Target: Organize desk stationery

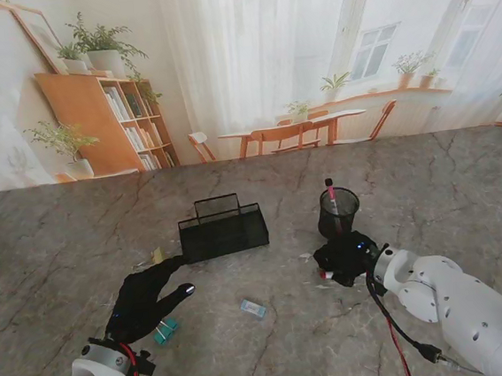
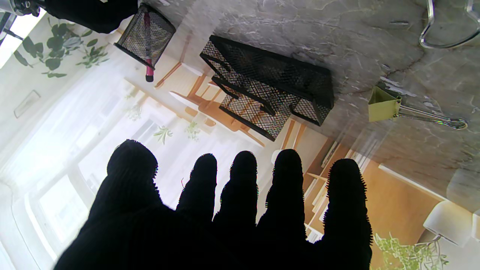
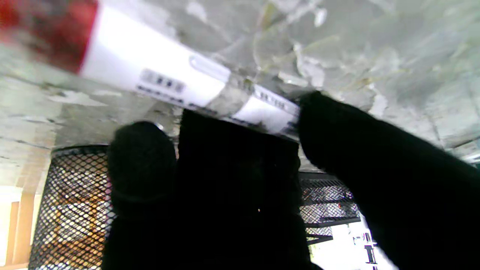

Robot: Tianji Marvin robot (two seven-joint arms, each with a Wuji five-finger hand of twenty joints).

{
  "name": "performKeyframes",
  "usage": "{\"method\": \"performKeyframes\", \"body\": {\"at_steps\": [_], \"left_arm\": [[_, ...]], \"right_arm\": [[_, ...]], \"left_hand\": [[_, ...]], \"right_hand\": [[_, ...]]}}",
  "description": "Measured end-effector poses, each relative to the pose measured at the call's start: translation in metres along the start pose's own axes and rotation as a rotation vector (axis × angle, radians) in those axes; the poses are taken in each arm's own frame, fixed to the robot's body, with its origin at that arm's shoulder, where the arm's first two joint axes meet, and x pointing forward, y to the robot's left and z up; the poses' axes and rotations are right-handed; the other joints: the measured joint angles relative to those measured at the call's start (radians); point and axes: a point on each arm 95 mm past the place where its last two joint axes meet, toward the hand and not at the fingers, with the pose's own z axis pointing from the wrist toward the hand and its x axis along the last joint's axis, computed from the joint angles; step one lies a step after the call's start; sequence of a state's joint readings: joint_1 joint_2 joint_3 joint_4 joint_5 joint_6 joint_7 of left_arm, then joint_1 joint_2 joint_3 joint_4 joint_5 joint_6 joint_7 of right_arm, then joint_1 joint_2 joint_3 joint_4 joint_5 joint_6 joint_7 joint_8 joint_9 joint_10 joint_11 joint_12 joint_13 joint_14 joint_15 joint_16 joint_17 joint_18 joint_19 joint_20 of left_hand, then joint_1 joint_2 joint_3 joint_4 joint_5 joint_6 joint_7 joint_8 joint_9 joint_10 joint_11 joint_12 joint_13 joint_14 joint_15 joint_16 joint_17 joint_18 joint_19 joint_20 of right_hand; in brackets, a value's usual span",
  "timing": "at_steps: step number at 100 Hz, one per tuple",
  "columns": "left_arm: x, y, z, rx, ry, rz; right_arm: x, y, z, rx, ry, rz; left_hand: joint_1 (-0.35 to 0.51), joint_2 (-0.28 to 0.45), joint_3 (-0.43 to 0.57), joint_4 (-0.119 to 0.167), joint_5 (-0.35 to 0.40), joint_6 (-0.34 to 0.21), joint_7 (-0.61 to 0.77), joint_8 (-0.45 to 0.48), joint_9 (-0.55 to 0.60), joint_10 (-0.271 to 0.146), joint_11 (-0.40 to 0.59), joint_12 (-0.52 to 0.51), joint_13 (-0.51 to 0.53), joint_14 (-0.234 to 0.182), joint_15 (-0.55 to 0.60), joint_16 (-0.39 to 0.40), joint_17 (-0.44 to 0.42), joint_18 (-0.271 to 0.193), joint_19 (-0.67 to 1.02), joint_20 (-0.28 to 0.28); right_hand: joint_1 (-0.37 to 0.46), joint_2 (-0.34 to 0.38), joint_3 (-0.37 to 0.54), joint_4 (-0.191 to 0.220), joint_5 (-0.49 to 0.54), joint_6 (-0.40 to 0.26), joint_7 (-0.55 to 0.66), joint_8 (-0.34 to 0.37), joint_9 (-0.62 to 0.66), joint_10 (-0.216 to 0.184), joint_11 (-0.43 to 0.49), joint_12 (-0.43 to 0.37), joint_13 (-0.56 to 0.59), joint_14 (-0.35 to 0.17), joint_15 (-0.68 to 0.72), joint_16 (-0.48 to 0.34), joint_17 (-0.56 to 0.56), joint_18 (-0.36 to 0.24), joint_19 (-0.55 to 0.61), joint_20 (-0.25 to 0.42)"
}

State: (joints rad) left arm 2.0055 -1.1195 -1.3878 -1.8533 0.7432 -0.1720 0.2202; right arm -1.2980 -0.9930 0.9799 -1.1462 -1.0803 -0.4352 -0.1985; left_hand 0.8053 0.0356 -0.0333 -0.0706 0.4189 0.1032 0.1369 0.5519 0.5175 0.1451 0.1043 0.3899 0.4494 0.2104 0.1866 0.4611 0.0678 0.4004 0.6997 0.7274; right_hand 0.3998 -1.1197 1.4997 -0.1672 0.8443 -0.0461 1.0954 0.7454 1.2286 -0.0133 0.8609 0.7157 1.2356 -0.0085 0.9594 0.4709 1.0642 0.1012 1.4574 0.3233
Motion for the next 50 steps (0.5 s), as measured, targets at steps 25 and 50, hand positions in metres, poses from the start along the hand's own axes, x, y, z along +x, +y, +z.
{"method": "performKeyframes", "body": {"at_steps": [25,50], "left_arm": [[-0.0005,-0.0008,0.0001,0.006,-0.009,-0.011],[-0.0010,-0.0009,0.0003,0.007,-0.016,-0.020]], "right_arm": [[-0.0022,-0.0028,0.0016,-0.013,-0.021,0.077],[0.0000,-0.0035,0.0003,-0.020,-0.034,0.110]], "left_hand": [[0.000,0.000,0.000,0.000,0.000,0.000,0.000,0.000,0.000,0.000,0.000,0.000,0.000,0.000,0.000,0.000,0.000,0.000,0.000,0.000],[0.001,0.000,0.000,0.000,0.000,0.001,0.000,0.000,0.000,0.000,0.000,0.000,0.000,0.000,0.000,0.000,0.000,0.000,0.000,0.000]], "right_hand": [[0.000,-0.082,0.026,0.019,0.003,-0.007,0.052,0.009,0.021,0.000,0.019,0.000,0.009,0.004,0.047,0.012,0.007,0.000,0.057,0.036],[0.005,-0.136,0.023,0.061,0.003,-0.012,0.099,-0.004,0.024,-0.001,0.019,0.005,0.010,0.006,0.072,0.012,0.013,0.000,0.079,0.060]]}}
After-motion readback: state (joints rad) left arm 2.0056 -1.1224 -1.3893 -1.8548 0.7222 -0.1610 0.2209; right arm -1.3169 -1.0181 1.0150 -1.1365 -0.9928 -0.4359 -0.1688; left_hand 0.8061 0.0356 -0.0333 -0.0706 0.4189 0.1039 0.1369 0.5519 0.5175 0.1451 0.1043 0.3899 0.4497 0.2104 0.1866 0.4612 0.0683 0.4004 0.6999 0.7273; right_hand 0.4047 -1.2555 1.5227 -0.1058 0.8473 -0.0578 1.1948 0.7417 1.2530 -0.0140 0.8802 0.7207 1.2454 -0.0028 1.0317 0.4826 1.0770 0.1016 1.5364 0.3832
